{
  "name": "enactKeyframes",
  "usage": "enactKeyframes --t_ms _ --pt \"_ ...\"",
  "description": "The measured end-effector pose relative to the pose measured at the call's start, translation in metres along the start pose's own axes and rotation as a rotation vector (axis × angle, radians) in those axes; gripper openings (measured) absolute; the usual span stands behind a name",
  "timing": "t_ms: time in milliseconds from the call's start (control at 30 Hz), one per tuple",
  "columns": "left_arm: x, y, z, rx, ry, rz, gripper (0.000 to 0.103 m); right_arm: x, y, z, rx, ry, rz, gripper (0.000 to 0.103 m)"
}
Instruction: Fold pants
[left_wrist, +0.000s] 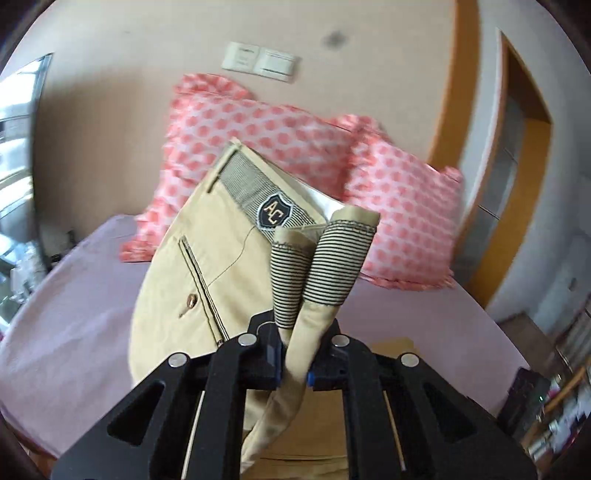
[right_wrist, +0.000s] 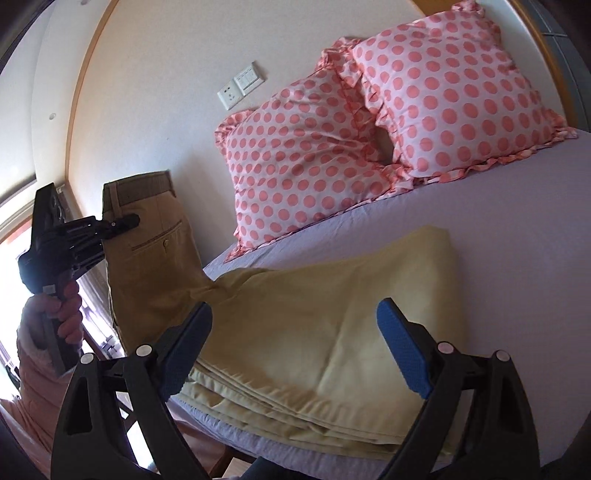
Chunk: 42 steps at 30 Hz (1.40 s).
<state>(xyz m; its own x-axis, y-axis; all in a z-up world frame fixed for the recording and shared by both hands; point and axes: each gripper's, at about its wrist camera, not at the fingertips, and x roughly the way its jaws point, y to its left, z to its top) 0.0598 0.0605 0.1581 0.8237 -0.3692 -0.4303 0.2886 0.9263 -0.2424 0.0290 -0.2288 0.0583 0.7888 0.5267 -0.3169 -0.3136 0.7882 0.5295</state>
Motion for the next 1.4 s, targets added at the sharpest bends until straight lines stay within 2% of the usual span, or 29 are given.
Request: enactKeyframes --t_ms 67,133,200,233,267,367,433,467,533,600,633,700,733,767,800,833,900,1033,1100,1133,1200,1333,1400 --pt "0.036 -0.045 -0.024 0.074 0.107 -0.113 0.008 -0.017 -0.016 0.005 0.04 -0.037 -0.055 0.098" --pt "0.071 -0.077 -0.057 0.14 0.227 -0.175 0.008 -0.032 -0.032 0.01 0.081 -0.063 -0.098 0.098" --pt "0.097 -0.094 -0.085 0.141 0.324 -0.223 0.008 -0.048 -0.046 0.014 0.113 -0.085 -0.138 0.098" --pt "0.101 -0.098 -0.091 0.137 0.328 -0.227 0.008 -0.055 -0.052 0.016 0.121 -0.094 -0.155 0.098" --pt "0.1 -0.104 -0.092 0.149 0.3 -0.212 0.008 -0.061 -0.057 0.018 0.125 -0.103 -0.173 0.098" --pt "0.091 -0.113 -0.079 0.135 0.224 -0.23 0.008 -0.071 -0.067 0.024 0.129 -0.127 -0.2 0.098" --pt "0.088 -0.121 -0.075 0.164 0.198 -0.229 0.008 -0.073 -0.07 0.026 0.142 -0.138 -0.195 0.099" --pt "0.091 -0.13 -0.081 0.195 0.213 -0.218 0.009 -0.072 -0.072 0.028 0.153 -0.138 -0.189 0.099" --pt "0.105 -0.148 -0.099 0.278 0.299 -0.193 0.011 -0.069 -0.075 0.029 0.175 -0.123 -0.168 0.099" --pt "0.117 -0.152 -0.119 0.294 0.391 -0.203 0.015 -0.063 -0.075 0.03 0.198 -0.09 -0.133 0.099" --pt "0.115 -0.152 -0.125 0.293 0.4 -0.207 0.017 -0.058 -0.076 0.032 0.206 -0.069 -0.104 0.099" --pt "0.1 -0.15 -0.126 0.28 0.397 -0.27 0.039 -0.049 -0.072 0.034 0.199 -0.02 -0.048 0.099" --pt "0.09 -0.148 -0.125 0.261 0.399 -0.313 0.043 -0.043 -0.07 0.036 0.186 0.008 -0.034 0.098" --pt "0.078 -0.145 -0.123 0.242 0.4 -0.346 0.052 -0.035 -0.068 0.038 0.17 0.039 -0.034 0.098" --pt "0.068 -0.137 -0.12 0.227 0.393 -0.372 0.058 -0.029 -0.066 0.039 0.157 0.068 -0.04 0.096" --pt "0.058 -0.127 -0.116 0.21 0.383 -0.384 0.058 -0.022 -0.066 0.04 0.147 0.095 -0.048 0.091" --pt "0.046 -0.097 -0.105 0.165 0.361 -0.342 0.058 -0.006 -0.069 0.042 0.14 0.156 -0.054 0.082" --pt "0.055 -0.001 -0.076 0.002 0.34 -0.062 0.058 0.031 -0.083 0.044 0.155 0.296 -0.078 0.064" --pt "0.062 0.044 -0.068 -0.098 0.361 0.015 0.056 0.045 -0.087 0.044 0.148 0.342 -0.096 0.06" --pt "0.067 0.061 -0.066 -0.13 0.371 0.028 0.056 0.049 -0.09 0.044 0.152 0.354 -0.101 0.057" --pt "0.08 0.086 -0.065 -0.182 0.407 0.043 0.056 0.056 -0.096 0.044 0.166 0.37 -0.088 0.054" --pt "0.106 0.111 -0.072 -0.289 0.494 -0.065 0.057 0.056 -0.109 0.047 0.215 0.367 -0.058 0.042" --pt "0.113 0.112 -0.07 -0.289 0.488 -0.115 0.063 0.056 -0.109 0.048 0.211 0.376 -0.054 0.041"
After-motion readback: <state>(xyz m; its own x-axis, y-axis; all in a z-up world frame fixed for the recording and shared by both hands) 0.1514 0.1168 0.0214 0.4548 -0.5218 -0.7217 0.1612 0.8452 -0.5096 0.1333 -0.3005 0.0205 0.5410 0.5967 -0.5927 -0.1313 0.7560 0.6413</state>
